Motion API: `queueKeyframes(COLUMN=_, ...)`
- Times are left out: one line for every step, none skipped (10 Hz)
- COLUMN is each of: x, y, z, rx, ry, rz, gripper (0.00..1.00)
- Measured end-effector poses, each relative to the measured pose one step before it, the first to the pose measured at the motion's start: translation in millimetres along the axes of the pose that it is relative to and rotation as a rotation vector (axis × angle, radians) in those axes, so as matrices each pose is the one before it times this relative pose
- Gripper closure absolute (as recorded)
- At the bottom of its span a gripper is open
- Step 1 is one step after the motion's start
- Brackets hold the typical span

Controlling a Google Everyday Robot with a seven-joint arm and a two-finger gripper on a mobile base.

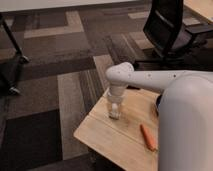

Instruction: Wipe the white sponge on the table

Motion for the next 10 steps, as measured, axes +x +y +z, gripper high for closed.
queueKeyframes(x=-16.04, y=-14.96, z=0.60, rx=0.02348, ry=-0.00973, rz=0.00446, gripper=0.97)
queueKeyframes(x=-18.04, y=-17.91, z=-3.37, rx=0.02539, ry=-0.01697, rz=0.01720, gripper=0.97)
queueKeyframes(x=-9.89, y=-10.10, z=-2.88, rx=0.01782, ry=-0.01277, rz=0.01210, gripper=0.97)
queueKeyframes(x=-8.06, y=-16.92, z=-2.38, rx=0.02361, ry=-0.01071, rz=0.02892, gripper=0.97)
queueKeyframes(x=-4.22, y=-18.52, z=-2.71, rx=0.02574, ry=-0.00793, rz=0.03800, gripper=0.97)
queueKeyframes(x=0.36, y=-25.88, z=-4.75, rx=0.03485, ry=-0.00687, rz=0.05956, gripper=0.97)
queueKeyframes(x=4.93, y=-19.23, z=-2.04, rx=0.02631, ry=0.00211, rz=0.04713, gripper=0.97)
queueKeyframes(x=14.23, y=-26.68, z=0.76, rx=0.03273, ry=0.01386, rz=0.07533, gripper=0.97)
queueKeyframes(x=7.30, y=-11.28, z=1.87, rx=0.01052, ry=0.00915, rz=0.03306, gripper=0.97)
queueKeyframes(x=19.88, y=-16.91, z=7.21, rx=0.00251, ry=0.02720, rz=0.06894, gripper=0.97)
